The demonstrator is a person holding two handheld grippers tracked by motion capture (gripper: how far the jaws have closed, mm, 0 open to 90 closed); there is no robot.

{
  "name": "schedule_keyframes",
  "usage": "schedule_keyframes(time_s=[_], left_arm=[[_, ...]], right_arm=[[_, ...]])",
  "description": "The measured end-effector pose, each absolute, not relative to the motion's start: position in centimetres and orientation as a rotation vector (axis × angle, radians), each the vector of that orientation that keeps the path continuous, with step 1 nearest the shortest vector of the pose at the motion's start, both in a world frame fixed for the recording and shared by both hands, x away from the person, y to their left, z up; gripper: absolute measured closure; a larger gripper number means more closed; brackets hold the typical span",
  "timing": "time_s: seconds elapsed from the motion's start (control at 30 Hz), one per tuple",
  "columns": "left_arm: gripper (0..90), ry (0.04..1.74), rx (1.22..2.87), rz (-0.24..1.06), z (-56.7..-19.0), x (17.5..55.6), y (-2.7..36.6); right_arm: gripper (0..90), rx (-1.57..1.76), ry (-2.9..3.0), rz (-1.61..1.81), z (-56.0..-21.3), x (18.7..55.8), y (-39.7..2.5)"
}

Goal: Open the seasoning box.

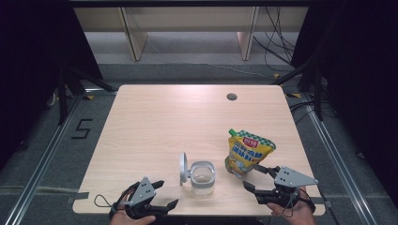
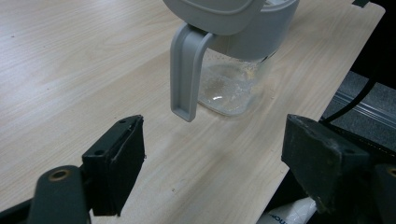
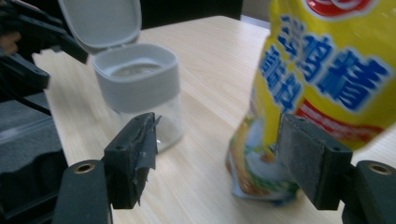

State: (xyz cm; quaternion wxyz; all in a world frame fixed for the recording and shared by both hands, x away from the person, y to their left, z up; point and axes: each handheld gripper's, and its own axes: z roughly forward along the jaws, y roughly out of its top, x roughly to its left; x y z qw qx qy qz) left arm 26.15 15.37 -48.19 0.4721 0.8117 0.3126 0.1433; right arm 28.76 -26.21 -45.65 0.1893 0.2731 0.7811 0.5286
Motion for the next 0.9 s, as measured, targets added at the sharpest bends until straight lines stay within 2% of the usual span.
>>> schedule_keyframes(time_s=[0.27,0.37,0.9], left_arm=[[21.0,0.78,1.991,0.341,-48.2,26.0,15.3],[20.9,0.784,1.993,0.342,-48.3,26.0,15.2],[19.7,0.754,2.005,0.354,-48.3,26.2,15.2]], right_arm=[[24.2,0.87,2.183,1.397,-46.4,28.8,-28.1],[18.3,0.93,2.164,1.39,-46.9,29.3,-28.7],[16.8,1.014,2.117,1.411,-47.5,29.7,-29.3]])
